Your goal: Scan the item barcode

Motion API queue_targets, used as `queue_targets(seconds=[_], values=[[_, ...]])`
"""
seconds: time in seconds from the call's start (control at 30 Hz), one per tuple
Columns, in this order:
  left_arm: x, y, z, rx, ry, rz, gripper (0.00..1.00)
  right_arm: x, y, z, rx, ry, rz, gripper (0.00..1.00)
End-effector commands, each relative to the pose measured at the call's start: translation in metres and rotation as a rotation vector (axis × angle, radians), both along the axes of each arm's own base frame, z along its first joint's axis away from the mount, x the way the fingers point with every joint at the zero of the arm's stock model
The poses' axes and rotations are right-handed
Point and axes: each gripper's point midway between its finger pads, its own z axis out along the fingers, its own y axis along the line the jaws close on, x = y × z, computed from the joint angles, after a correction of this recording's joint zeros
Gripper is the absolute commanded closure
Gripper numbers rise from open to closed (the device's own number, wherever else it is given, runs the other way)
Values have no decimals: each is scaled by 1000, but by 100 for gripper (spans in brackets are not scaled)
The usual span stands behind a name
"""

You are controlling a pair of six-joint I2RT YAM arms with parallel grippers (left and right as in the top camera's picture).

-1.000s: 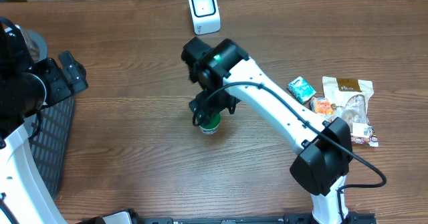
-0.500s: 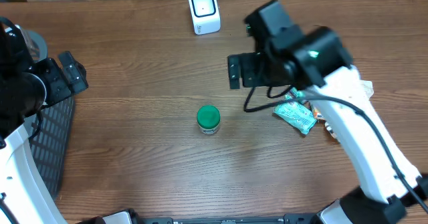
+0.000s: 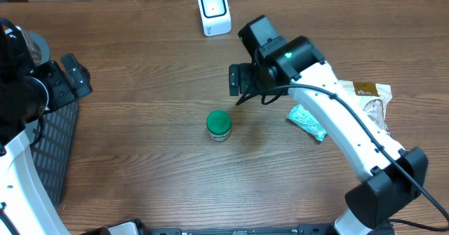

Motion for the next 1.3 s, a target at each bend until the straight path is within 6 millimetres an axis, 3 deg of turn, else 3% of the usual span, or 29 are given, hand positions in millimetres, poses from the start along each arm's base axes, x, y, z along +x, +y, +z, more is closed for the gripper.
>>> queue_targets(seconds=[0.0,0.17,0.43,0.9,1.13,1.27], values=[[1,1,1,7,-1,-14,0,-9,12,-22,45,45,23,6],[1,1,1,7,-1,-15,0,-17,30,-44,57,41,75,2],[1,1,1,7,-1,-15,0,-28,62,-53,24,-48,279,0],[1,1,1,7,-1,-15,0,-44,83,-85,0,3,408,1],[1,1,1,8,-1,-14,0,-47,82,-110,-32,60,408,2],[1,1,1,8,-1,-14,0,-47,81,-115,-40,72,408,2]])
